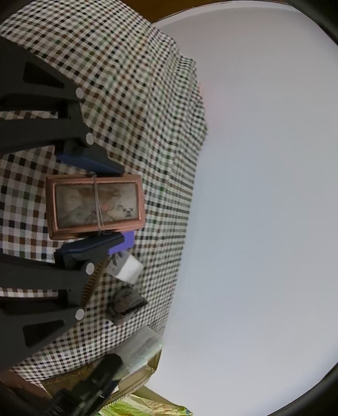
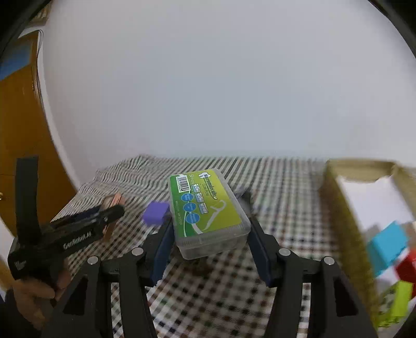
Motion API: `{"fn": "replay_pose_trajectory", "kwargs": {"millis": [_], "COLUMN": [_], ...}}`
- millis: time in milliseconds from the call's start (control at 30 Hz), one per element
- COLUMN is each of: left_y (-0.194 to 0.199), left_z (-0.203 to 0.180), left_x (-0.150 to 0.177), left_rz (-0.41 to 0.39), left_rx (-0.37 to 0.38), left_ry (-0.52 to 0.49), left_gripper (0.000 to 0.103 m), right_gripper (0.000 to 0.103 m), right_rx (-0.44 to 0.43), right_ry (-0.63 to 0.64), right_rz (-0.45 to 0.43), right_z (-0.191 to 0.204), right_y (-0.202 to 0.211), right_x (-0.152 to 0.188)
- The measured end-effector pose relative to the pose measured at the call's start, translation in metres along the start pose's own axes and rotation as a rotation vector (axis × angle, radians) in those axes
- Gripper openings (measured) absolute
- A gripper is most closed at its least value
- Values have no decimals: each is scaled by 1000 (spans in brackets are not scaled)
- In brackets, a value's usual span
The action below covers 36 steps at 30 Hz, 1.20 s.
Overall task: Organize rigid objects
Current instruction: 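Lift the pink frame with the left tool while the right tool grasps the green-lidded box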
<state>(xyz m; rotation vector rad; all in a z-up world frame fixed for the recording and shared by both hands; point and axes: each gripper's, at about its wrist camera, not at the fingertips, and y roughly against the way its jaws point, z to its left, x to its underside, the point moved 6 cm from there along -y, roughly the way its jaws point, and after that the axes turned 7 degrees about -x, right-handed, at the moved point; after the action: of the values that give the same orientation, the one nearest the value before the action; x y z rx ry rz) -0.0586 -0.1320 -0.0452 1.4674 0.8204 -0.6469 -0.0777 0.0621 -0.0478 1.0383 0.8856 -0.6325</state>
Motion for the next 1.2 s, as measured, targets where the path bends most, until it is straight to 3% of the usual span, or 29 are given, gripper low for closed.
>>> {"fn": "replay_pose_trajectory", "kwargs": {"millis": [233, 500, 1200], "left_y": [14, 18, 37], "left_z": [-9, -29, -116], "left_x": [-4, -2, 1], "left_rz": [-74, -83, -92], "left_rx": [31, -14, 51], "left_ry": [33, 4, -67], "left_gripper": [45, 45, 45], "right_gripper": [58, 58, 58], "right_rx": [33, 80, 178], "right_ry": [-28, -5, -36], "right_rz": [-77, -155, -273], "right_z": [-23, -38, -93], "right_y": [18, 44, 109], "right_x": [-13, -19, -28]}}
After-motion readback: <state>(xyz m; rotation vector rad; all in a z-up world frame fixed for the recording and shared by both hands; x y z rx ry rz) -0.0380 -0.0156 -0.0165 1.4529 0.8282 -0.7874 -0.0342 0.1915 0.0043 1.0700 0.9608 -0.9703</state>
